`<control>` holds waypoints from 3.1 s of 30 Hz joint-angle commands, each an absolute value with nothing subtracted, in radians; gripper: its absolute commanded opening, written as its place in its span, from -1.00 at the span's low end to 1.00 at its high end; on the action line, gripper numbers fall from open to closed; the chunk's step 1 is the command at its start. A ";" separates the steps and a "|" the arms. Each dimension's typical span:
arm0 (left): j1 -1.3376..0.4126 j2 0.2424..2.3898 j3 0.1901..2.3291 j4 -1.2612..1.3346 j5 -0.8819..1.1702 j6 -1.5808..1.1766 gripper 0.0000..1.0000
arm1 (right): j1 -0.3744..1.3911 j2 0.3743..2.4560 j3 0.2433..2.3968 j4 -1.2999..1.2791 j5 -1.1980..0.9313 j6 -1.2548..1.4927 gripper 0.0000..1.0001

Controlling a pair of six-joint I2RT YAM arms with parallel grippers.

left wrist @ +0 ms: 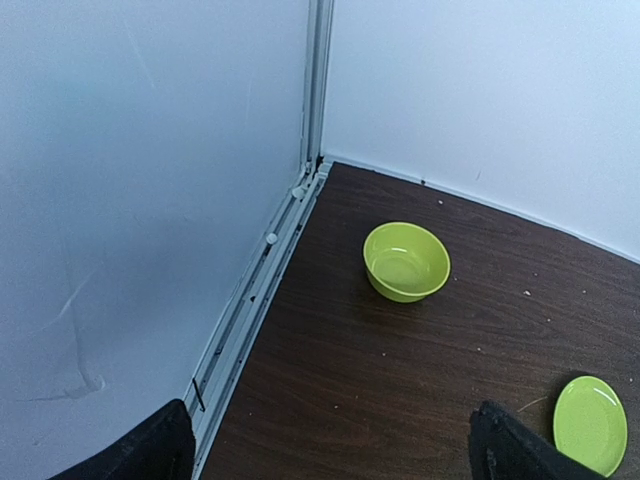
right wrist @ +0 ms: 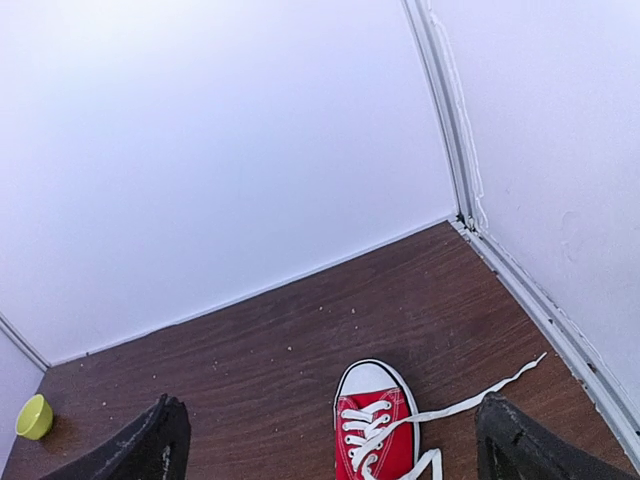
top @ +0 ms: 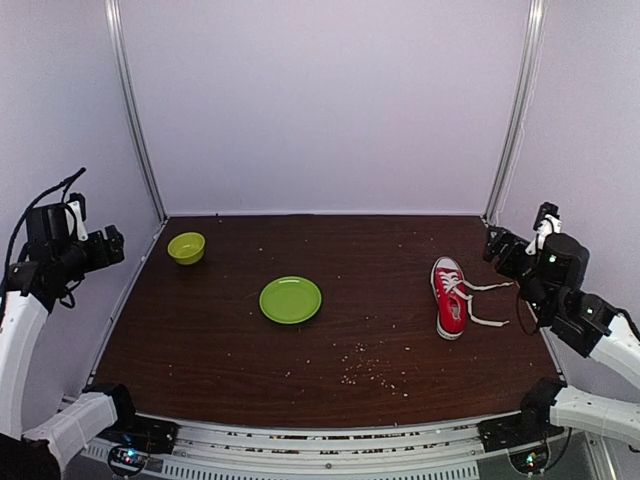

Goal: Tie the shoes

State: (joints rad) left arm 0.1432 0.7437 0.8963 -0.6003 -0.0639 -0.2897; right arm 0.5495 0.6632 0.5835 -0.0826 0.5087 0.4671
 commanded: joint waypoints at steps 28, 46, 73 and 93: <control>-0.124 1.136 1.233 -0.536 0.138 -0.194 0.86 | 0.541 0.930 0.686 -0.719 0.330 0.808 0.99; -0.125 1.142 1.194 -0.520 0.224 -0.243 0.89 | 0.543 1.517 0.842 -0.493 0.291 0.700 0.83; -0.124 1.216 1.207 -0.548 0.214 -0.239 0.89 | 0.757 1.543 0.865 -0.583 0.084 0.813 0.19; -0.124 1.222 1.204 -0.551 0.208 -0.239 0.89 | 1.237 1.592 1.198 -0.788 0.032 1.057 0.86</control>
